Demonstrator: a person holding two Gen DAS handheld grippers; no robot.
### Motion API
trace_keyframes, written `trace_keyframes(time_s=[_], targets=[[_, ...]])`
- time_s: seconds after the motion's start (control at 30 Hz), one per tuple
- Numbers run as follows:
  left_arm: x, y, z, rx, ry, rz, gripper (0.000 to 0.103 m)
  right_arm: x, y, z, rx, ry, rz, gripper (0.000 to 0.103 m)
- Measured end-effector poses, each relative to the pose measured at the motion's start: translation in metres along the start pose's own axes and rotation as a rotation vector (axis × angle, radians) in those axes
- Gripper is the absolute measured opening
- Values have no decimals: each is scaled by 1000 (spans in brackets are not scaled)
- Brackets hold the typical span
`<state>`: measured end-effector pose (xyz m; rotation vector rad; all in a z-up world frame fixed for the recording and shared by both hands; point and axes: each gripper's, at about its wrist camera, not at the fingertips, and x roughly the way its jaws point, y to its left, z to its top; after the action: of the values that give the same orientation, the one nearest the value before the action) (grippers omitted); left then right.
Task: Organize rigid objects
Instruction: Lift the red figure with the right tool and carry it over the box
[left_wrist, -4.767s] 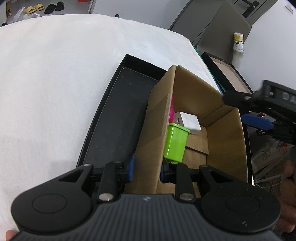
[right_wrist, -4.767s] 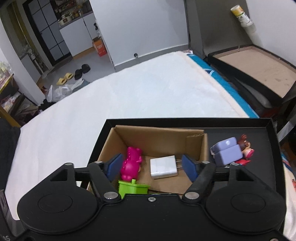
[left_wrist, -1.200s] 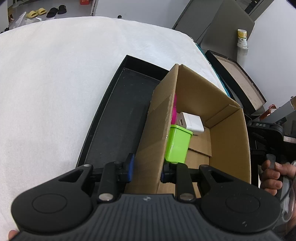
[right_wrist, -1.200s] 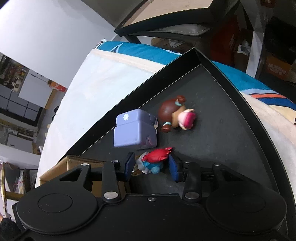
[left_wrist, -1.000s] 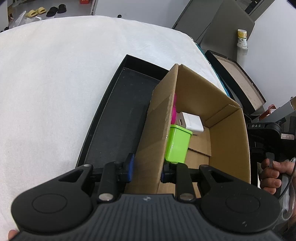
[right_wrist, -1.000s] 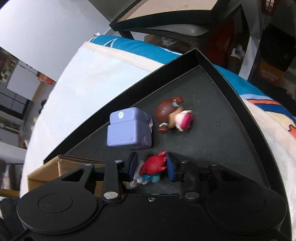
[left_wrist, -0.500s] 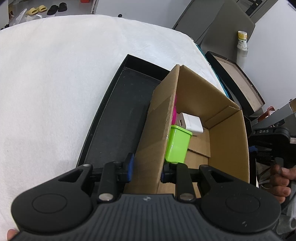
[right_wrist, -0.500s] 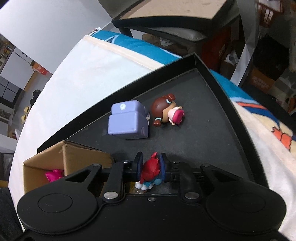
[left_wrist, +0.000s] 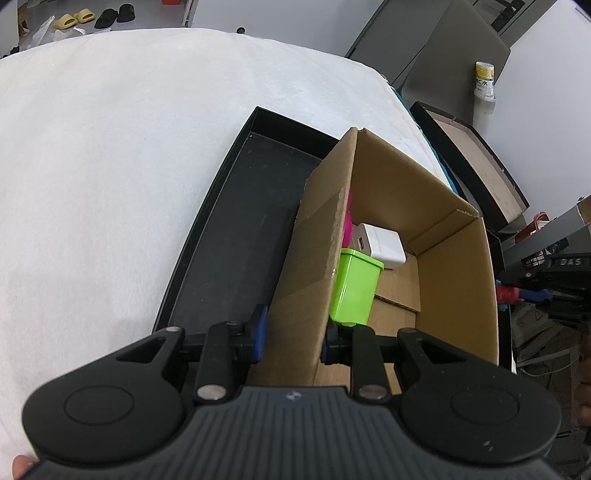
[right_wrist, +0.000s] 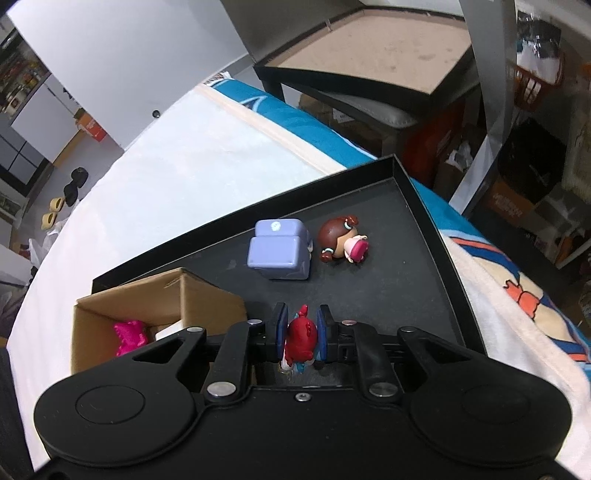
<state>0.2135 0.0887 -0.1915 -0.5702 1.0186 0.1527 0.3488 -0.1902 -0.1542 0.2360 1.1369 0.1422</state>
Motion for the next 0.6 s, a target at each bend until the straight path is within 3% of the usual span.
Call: trace_keyframes(time_s=[0.6], targets=[[1, 1, -1, -1, 2, -3, 25, -51, 32, -1, -113, -60, 1, 17]])
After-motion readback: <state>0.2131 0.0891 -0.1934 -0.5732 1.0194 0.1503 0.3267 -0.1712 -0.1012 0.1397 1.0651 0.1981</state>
